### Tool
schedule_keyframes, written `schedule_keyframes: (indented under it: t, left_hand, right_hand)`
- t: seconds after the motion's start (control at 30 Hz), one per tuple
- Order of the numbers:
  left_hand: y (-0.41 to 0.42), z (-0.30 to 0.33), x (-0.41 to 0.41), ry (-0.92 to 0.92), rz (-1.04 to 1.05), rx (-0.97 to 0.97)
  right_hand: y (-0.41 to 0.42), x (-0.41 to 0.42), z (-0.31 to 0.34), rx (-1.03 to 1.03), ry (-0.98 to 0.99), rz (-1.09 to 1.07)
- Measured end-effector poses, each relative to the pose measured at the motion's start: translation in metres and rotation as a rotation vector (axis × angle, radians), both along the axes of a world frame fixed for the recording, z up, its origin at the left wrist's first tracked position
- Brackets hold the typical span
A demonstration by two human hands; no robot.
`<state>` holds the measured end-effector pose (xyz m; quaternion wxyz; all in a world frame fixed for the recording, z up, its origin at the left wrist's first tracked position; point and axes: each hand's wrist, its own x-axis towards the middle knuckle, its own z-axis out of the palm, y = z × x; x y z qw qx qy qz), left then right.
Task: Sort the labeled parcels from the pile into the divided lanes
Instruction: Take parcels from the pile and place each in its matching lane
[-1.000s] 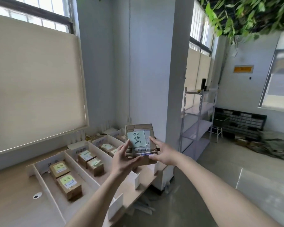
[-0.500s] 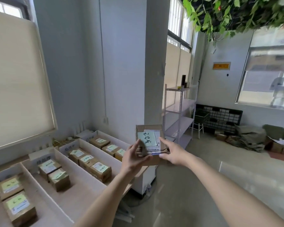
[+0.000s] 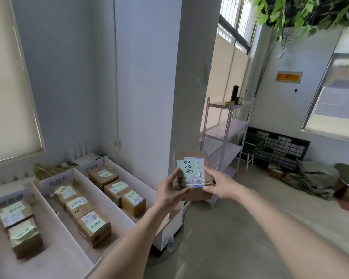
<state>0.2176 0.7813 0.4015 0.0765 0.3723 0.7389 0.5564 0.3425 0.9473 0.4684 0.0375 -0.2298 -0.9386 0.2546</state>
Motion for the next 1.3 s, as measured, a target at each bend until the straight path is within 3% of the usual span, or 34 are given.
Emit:
schedule_keyframes:
  t: [0.2, 0.57, 0.77, 1.0, 1.3]
  left_hand:
    - [0.027, -0.014, -0.067, 0.046, 0.103, -0.061]
    - [0.052, -0.069, -0.151, -0.051, 0.444, -0.126]
    - [0.079, -0.136, -0.156, -0.172, 0.642, -0.237]
    - [0.122, -0.236, -0.170, -0.341, 0.691, -0.351]
    - [0.141, -0.331, -0.210, -0.343, 0.719, -0.578]
  right_hand:
    - [0.036, -0.075, -0.011, -0.027, -0.019, 0.098]
    - [0.090, -0.234, -0.074, -0.073, -0.082, 0.452]
    - [0.123, -0.291, -0.154, -0.073, -0.177, 0.650]
    - [0.161, -0.326, -0.265, -0.111, -0.308, 0.733]
    - [0.177, -0.370, -0.367, -0.097, -0.384, 0.776]
